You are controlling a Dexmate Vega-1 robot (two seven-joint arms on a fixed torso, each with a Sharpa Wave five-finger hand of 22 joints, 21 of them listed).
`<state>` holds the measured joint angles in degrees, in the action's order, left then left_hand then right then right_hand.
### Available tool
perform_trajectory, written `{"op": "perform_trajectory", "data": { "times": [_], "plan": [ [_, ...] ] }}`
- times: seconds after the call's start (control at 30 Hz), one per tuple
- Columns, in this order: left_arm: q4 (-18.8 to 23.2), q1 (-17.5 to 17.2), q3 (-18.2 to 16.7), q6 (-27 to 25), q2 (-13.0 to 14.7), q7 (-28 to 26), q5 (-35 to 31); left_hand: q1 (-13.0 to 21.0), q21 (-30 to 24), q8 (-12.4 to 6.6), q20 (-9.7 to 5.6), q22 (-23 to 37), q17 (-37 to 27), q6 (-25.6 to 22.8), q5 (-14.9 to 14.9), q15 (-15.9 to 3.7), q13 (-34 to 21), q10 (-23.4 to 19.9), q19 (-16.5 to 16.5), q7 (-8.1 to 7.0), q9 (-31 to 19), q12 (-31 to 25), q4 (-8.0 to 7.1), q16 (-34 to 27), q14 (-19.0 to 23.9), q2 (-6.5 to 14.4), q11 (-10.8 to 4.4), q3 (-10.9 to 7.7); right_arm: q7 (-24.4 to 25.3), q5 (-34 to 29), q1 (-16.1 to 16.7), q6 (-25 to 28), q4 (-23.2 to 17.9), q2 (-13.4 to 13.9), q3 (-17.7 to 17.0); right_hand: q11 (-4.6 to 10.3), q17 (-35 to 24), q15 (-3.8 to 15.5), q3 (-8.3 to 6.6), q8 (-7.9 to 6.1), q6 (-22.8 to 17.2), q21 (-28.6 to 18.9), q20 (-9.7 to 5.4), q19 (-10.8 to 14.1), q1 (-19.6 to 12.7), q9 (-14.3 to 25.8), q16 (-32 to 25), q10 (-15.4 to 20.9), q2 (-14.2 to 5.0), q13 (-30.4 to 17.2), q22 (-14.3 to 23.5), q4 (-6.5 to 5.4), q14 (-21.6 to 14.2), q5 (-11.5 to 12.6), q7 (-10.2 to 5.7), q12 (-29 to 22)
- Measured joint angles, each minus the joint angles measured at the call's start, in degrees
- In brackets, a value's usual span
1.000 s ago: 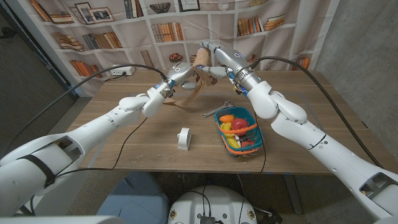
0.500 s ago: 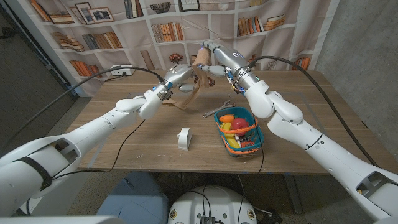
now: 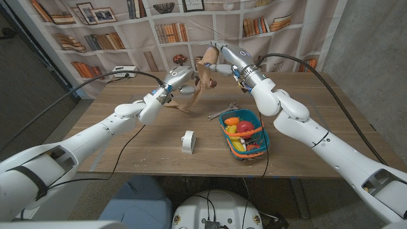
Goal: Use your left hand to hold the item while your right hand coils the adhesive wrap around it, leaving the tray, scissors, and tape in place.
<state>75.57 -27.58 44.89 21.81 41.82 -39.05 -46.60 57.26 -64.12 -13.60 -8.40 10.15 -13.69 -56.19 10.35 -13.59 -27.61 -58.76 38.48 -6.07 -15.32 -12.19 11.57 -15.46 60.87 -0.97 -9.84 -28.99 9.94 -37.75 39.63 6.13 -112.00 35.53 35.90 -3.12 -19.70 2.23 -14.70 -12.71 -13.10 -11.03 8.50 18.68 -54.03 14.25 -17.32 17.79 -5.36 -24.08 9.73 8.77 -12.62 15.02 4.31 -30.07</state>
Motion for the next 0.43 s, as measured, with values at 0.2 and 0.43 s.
{"op": "perform_trajectory", "data": {
  "times": [0.2, 0.43],
  "plan": [
    [0.59, -0.47, -0.3, -0.5, 0.02, -0.02, 0.01, 0.0, 0.0, 0.01, 0.0, 0.0, 0.0, 0.0, -0.18, 0.0, 0.08, 0.0, 0.0, 0.0, 0.0, 0.01, 0.0, 0.0, 0.0, 0.0, 0.0, 0.0, -0.07, 0.37, -0.35, 0.18, 0.25, 0.5, 0.22, 0.0, -0.01, 0.0, 0.0, 0.0, 0.0, 0.0, 0.0, 0.0, 0.07, 0.0, 0.13, 0.0, 0.08, -0.01, 0.0, 0.0, 0.0, 0.0, 0.0, -0.05],
    [1.37, -0.89, -0.47, -1.09, -0.19, 0.09, -0.04, -0.01, 0.0, 0.07, 0.0, 0.0, -0.04, 0.0, -0.22, 0.0, -0.09, 0.0, 0.0, 0.0, 0.01, 0.04, 0.12, 0.0, 0.0, 0.01, 0.0, -0.12, -0.07, 0.73, -0.4, 0.13, 0.32, 1.1, 0.23, 0.21, -0.01, 0.0, 0.0, 0.0, 0.0, 0.0, 0.0, 0.0, 0.05, 0.0, 0.5, -0.2, 0.06, -0.01, 0.0, 0.0, 0.0, 0.0, 0.0, -0.05]
  ]
}}
